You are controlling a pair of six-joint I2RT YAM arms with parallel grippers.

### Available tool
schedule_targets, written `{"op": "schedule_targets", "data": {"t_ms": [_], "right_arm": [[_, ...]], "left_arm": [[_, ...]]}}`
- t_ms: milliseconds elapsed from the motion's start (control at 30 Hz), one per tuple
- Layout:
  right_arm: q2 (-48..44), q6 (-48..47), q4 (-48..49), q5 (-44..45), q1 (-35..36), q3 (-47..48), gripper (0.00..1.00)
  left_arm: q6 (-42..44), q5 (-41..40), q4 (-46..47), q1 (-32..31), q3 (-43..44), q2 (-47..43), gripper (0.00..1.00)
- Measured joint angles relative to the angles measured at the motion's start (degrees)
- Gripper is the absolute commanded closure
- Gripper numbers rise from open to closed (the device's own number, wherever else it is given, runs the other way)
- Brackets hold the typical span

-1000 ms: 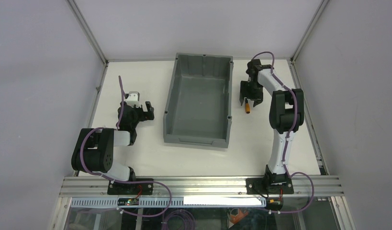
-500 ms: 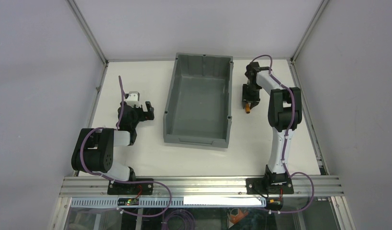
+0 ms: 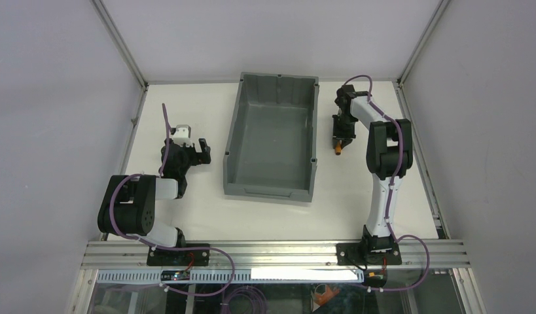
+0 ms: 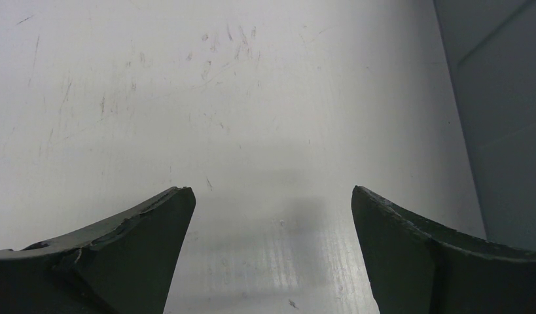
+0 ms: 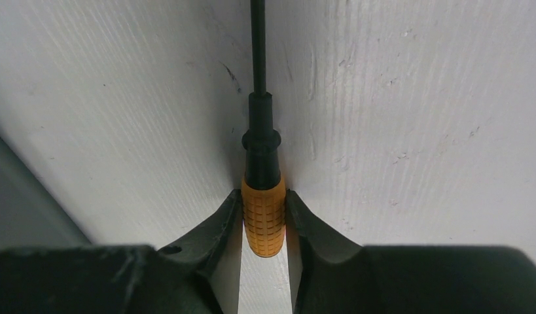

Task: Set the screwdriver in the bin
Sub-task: Pick up the screwdriver from the center of the board.

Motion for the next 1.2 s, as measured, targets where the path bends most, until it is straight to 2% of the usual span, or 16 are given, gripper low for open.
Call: {"op": "schedule_targets", "data": {"t_ms": [333,867,1200], "right_arm": [[-2.2,0.2,0.0,-1.9,-0.5,0.0,0.98],[-18.2,1.1,-1.6,-4.8,-1.1,0.1,1.0],[-28.2,3.2,-3.3,-13.4,-1.1,2.7,1.0]], "left_arm": [[0.0,0.0,0.0,0.0,0.0,0.0,0.01],[0.0,0.0,0.0,0.0,0.0,0.0,0.01],[0.0,0.0,0.0,0.0,0.0,0.0,0.01]]}}
